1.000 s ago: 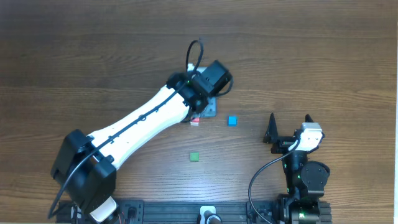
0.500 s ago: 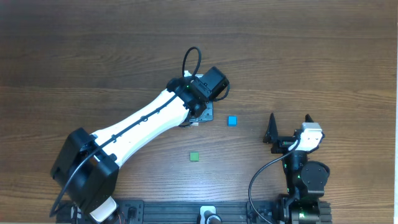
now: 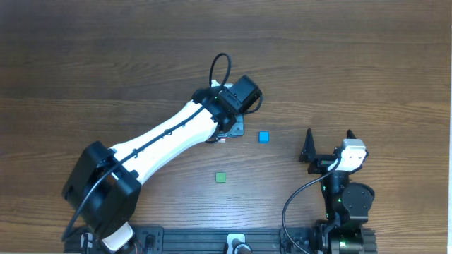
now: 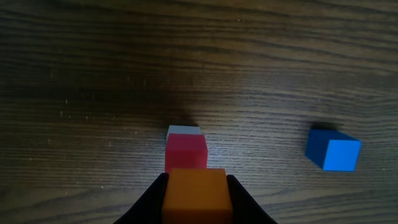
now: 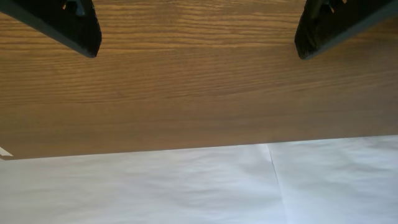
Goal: Stack Cubes
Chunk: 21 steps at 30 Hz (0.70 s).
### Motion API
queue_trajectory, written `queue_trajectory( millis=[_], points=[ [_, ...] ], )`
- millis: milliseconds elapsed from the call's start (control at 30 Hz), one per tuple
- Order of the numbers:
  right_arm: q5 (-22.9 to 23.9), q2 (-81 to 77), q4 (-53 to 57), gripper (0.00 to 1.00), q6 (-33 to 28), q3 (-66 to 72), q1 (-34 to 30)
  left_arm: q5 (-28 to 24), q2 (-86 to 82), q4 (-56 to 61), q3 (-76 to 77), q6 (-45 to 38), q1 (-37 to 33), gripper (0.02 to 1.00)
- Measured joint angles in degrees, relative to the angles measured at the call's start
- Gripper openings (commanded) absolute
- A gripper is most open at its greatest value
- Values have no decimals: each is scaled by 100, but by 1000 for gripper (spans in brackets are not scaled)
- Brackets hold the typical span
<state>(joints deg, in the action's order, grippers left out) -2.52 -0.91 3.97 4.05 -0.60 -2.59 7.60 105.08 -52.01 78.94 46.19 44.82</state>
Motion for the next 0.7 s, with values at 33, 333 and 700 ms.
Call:
queue_trajectory(
  millis=[33, 333, 700],
  points=[
    [0, 0, 0, 991, 0, 0, 0, 0, 22, 0, 0, 0, 0, 176],
    [0, 0, 0, 993, -2, 0, 0, 0, 269, -2, 0, 0, 0, 183],
    [0, 0, 0, 993, 2, 0, 0, -2, 284, -2, 0, 0, -24, 198]
  ],
)
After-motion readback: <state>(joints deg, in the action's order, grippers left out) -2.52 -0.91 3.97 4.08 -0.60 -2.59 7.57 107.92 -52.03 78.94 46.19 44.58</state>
